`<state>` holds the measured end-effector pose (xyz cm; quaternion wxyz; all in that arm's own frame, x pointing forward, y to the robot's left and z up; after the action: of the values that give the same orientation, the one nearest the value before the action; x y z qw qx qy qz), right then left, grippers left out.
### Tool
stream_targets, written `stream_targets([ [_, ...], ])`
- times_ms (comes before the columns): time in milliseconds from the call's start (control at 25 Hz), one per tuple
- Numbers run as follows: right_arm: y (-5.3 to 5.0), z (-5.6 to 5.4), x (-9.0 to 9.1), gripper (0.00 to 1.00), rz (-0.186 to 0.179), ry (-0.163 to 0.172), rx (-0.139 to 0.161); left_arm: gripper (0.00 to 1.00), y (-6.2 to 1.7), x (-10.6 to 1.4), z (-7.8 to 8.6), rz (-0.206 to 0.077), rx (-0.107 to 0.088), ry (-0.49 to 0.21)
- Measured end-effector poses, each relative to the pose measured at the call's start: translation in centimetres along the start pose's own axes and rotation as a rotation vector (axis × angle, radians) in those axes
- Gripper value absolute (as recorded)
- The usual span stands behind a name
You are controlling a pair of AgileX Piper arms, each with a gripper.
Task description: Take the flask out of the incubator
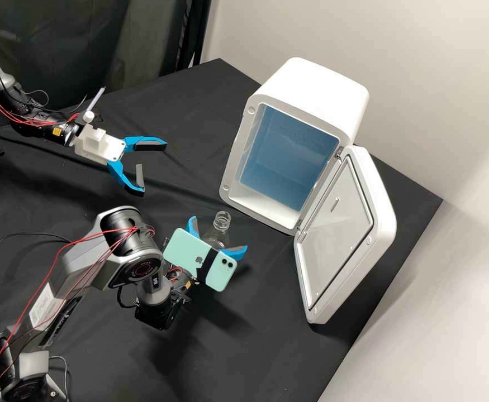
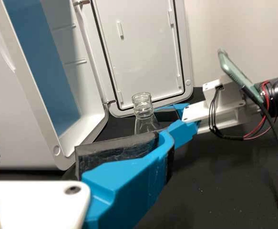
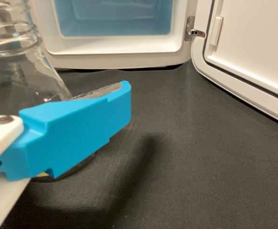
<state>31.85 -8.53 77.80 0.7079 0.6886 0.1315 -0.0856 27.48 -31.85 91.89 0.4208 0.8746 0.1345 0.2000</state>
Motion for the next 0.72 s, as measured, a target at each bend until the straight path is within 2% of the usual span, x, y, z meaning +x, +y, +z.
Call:
stream_targets([
  [80, 0.1, -0.3, -0.2, 1.00, 0.001, 0.006, -0.005, 1.00, -0.01, -0.1, 0.0, 0.009, -0.004, 0.001],
  [200, 0.4, -0.6, -0.5, 1.00, 0.008, 0.011, -0.012, 1.00, 0.12, -0.1, 0.1, 0.042, -0.006, -0.004],
  [440, 1.1, -1.0, -1.3, 1.00, 0.029, 0.011, -0.021, 1.00, 0.23, -0.3, 0.2, 0.085, -0.053, -0.021],
  [520, 1.7, -1.5, -1.8, 1.00, 0.045, 0.017, -0.033, 1.00, 0.06, -0.3, 0.3, 0.088, -0.061, -0.027],
  [600, 2.0, -1.7, -2.3, 1.00, 0.059, 0.016, -0.038, 1.00, -0.19, -0.3, 0.7, 0.085, -0.078, -0.021],
  [720, 2.4, -2.3, -3.2, 1.00, 0.077, 0.015, -0.052, 1.00, -0.56, -0.3, 1.2, 0.078, -0.081, -0.016],
])
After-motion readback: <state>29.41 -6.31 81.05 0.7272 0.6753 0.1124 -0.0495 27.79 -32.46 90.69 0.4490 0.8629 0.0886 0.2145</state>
